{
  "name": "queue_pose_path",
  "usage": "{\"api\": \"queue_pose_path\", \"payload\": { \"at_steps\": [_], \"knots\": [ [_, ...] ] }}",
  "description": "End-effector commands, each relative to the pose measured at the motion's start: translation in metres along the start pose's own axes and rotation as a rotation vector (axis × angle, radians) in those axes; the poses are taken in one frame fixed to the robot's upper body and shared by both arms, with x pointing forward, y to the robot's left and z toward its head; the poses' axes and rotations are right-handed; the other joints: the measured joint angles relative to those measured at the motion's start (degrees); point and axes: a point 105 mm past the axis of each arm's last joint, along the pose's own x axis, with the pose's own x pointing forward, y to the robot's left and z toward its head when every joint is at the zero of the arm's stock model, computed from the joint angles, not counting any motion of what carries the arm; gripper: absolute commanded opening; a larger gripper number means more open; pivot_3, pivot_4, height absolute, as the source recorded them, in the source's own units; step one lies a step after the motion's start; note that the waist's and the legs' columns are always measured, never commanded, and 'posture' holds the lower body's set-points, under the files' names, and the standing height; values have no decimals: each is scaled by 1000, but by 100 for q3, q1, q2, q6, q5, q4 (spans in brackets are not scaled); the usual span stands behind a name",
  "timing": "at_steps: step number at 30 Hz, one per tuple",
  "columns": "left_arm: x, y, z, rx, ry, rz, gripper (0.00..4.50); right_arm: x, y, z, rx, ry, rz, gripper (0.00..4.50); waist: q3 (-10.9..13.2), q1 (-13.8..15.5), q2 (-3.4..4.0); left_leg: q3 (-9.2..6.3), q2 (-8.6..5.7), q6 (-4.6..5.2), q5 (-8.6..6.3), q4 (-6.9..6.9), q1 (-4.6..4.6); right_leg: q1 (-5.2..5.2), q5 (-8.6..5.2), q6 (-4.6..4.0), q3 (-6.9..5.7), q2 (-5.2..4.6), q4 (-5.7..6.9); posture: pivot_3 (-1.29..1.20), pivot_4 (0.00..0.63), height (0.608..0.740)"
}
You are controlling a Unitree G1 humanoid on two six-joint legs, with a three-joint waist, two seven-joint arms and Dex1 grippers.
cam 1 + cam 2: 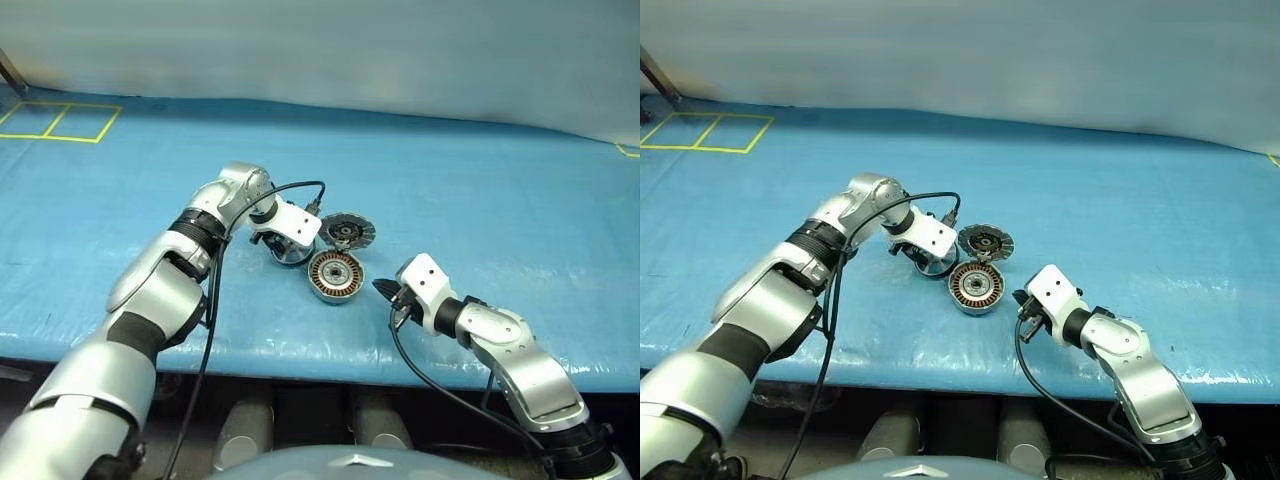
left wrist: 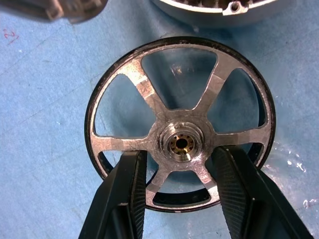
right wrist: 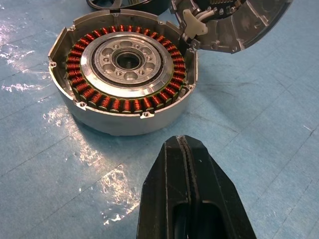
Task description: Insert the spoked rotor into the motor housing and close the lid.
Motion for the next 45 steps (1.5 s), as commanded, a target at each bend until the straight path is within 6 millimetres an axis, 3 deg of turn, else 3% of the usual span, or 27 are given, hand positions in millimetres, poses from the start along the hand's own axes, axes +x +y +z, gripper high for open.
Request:
{"api": "queue_pose_path", "payload": {
  "at_steps": [1,8,16,20,25,32,45],
  "knots": [
    [-13,7,0,9,-48,80,1759,-3,-4,8,-19,-26,-20,0,0,-1,0,0,0,0,0,-1,0,0,0,0,0,0,0,0,150,740],
    [-32,-5,-12,-61,-163,186,1759,-4,-12,7,12,-46,-63,0,0,-2,1,-1,1,0,0,-2,1,-1,0,-1,0,0,0,0,150,740],
    [-36,-17,-25,-222,-266,287,1690,-3,-15,6,19,-52,-84,0,-1,12,1,-1,1,-1,1,0,6,2,0,-1,0,0,3,0,150,740],
    [-46,-11,-16,-331,-421,344,1621,-4,-15,4,34,-63,-105,0,-1,18,1,-2,1,-1,0,0,8,4,-1,-4,-1,0,3,0,150,740],
    [-52,-24,6,-416,-612,217,1621,-9,-17,-3,69,-69,-137,0,-1,7,2,0,0,-1,0,-1,7,5,-1,-3,1,0,1,0,150,740],
    [-45,-38,23,-373,-634,73,1621,-9,-14,-3,105,-128,-132,0,-2,-10,4,1,5,-1,1,0,25,14,-16,-30,1,3,10,0,150,740],
    [-31,-22,54,-285,-660,35,1621,-5,7,-5,167,-179,-39,0,-2,7,4,0,4,-1,1,-1,24,15,-16,-30,1,2,5,0,150,740]
  ]
}}
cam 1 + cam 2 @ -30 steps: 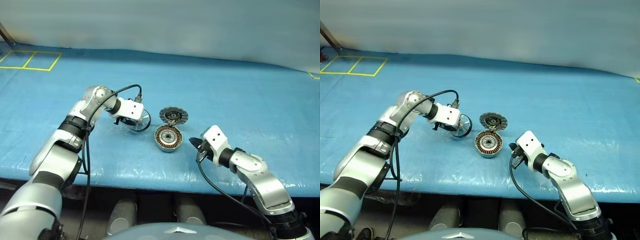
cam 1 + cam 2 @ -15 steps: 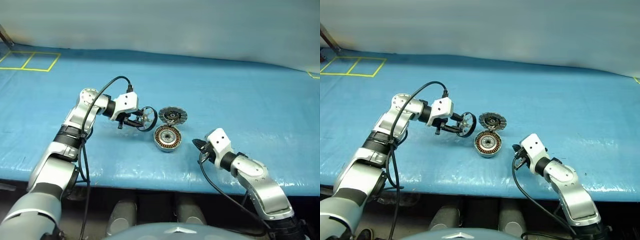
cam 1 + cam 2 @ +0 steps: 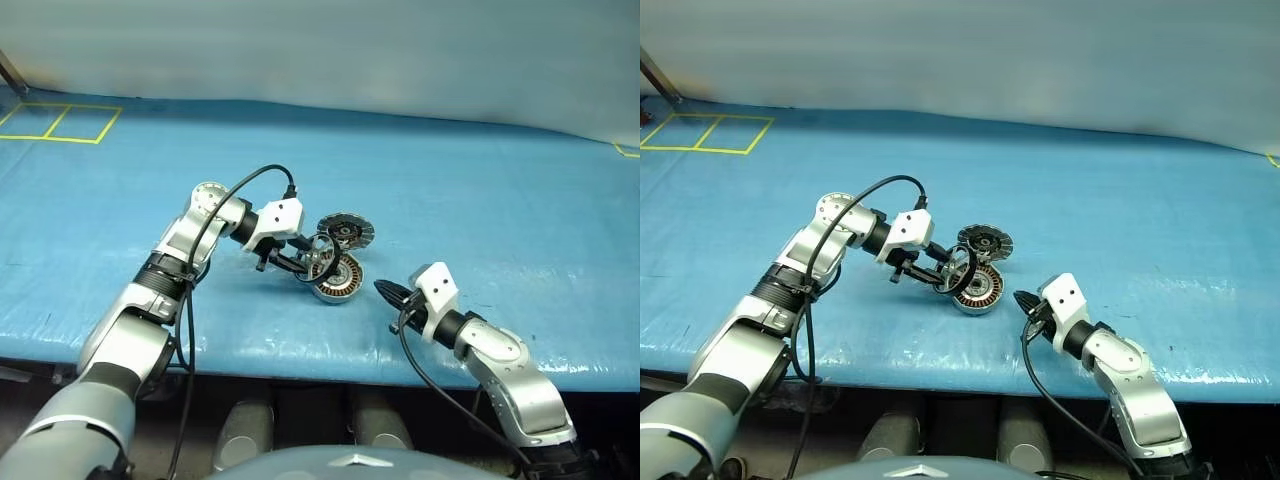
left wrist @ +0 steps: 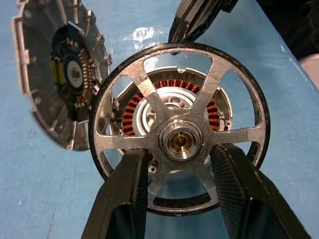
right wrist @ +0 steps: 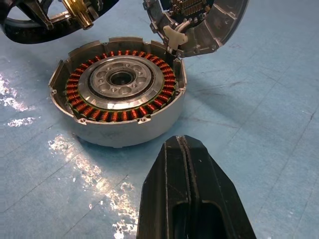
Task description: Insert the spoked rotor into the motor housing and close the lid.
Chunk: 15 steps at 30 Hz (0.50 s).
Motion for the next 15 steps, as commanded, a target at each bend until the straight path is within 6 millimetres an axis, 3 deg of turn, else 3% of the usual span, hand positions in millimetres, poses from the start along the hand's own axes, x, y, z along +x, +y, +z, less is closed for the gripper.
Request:
{"api": "queue_pose_path", "payload": {
  "at_steps": [1,15],
  "knots": [
    [-2,10,12,62,2,20,1621,-3,3,8,-8,-38,9,0,0,1,0,0,0,0,0,0,0,0,0,0,0,0,0,0,150,740],
    [13,16,14,104,34,-18,1621,-6,6,0,7,-21,-31,0,0,10,0,1,0,0,0,-1,-1,-1,-1,-1,1,0,-2,0,150,740]
  ]
}}
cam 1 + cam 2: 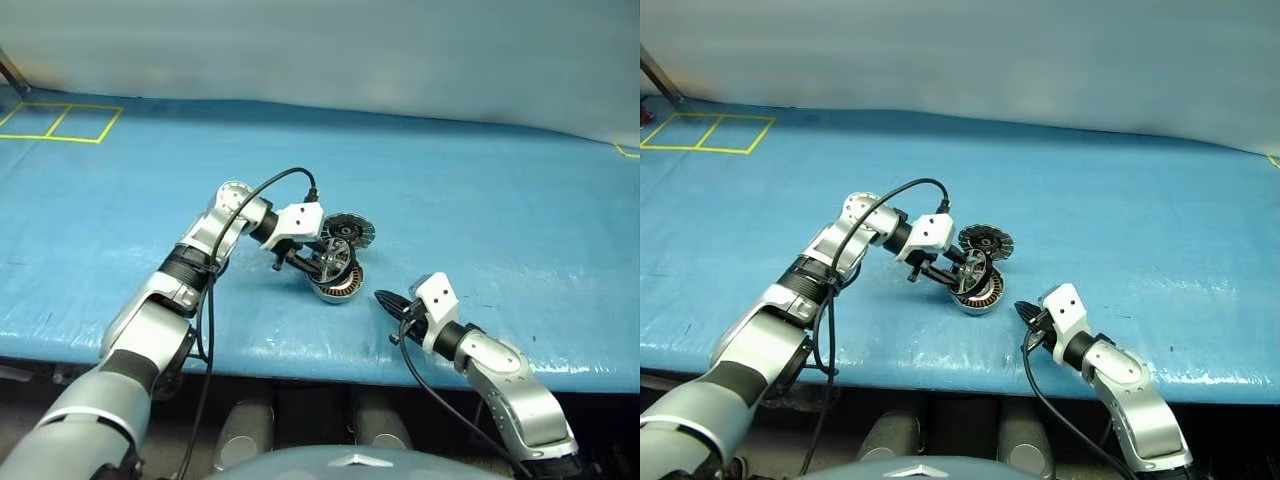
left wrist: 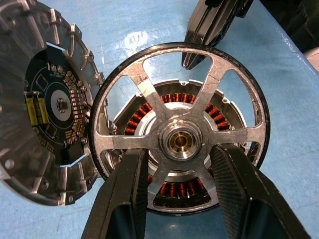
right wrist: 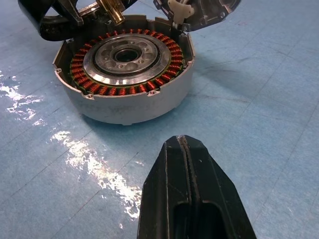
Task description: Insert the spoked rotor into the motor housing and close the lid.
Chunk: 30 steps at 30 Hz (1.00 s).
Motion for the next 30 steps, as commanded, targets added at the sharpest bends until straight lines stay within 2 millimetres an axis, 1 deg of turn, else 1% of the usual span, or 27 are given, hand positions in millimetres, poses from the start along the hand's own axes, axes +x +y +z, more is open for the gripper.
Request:
{"api": "queue_pose_path", "payload": {
  "at_steps": [1,10,21,30],
  "knots": [
    [-5,7,8,53,12,10,1621,-2,2,11,-30,-50,-10,0,0,0,0,0,0,0,0,0,0,0,0,0,0,0,0,0,150,740],
    [-4,7,3,51,45,-7,1621,-1,1,12,-34,-57,-34,0,0,-9,0,0,0,0,0,-2,0,-1,0,0,0,0,0,0,150,740],
    [2,9,3,78,65,-20,1621,-1,1,10,-33,-57,-46,0,0,0,0,0,0,0,0,-2,-1,-1,-1,-1,0,0,0,0,150,740],
    [5,9,5,75,41,-19,1621,-2,0,9,-38,-51,-58,0,0,10,0,-1,0,0,0,-4,-1,-1,-1,-1,0,-1,-2,0,150,740]
  ]
}}
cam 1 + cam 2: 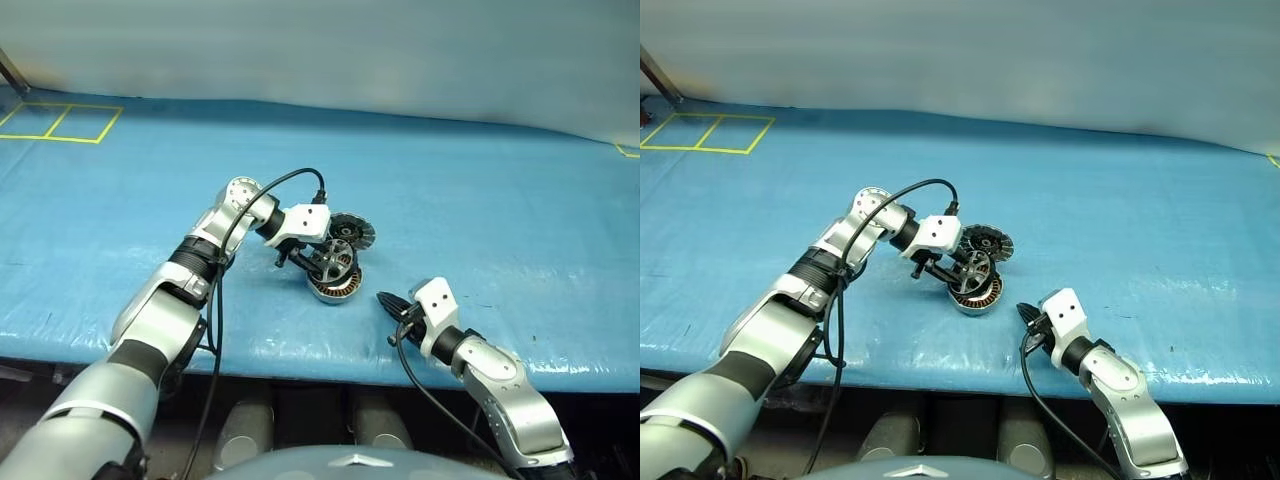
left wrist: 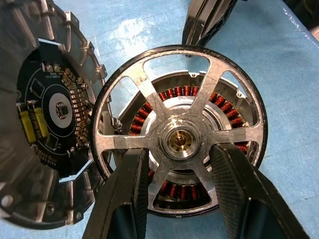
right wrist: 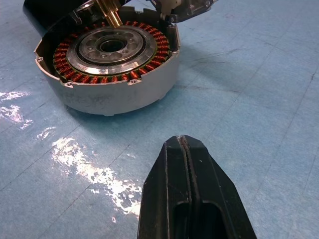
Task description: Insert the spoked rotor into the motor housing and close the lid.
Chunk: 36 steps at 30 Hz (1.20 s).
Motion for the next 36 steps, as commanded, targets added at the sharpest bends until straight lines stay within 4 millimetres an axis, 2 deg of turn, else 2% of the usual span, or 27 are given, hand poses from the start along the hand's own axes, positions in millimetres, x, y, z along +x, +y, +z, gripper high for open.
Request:
{"api": "queue_pose_path", "payload": {
  "at_steps": [1,12,23,33,36],
  "knots": [
    [-3,5,6,23,-10,14,1621,-1,1,14,-33,-53,-5,0,0,2,0,0,0,0,0,0,0,0,0,0,0,0,0,0,150,740],
    [-6,-3,8,10,-7,-66,1621,2,0,12,-37,-47,-7,0,0,-8,0,0,0,0,0,-2,-1,-2,-1,-1,0,0,-1,0,150,740],
    [-7,5,6,48,48,-50,1621,1,1,9,-28,-42,-20,0,0,-13,0,0,0,0,0,-7,-1,-5,-1,-2,-1,0,-2,0,150,740],
    [-4,2,8,36,50,-101,1621,1,1,6,-24,-36,-34,0,0,-13,0,0,0,0,0,-8,-1,-5,-1,-2,-1,0,-2,0,150,740],
    [-4,3,9,41,46,-95,2495,1,1,5,-24,-34,-33,0,0,-13,0,0,0,0,0,-10,-2,-6,-2,-2,-1,0,-2,0,150,740]
  ]
}}
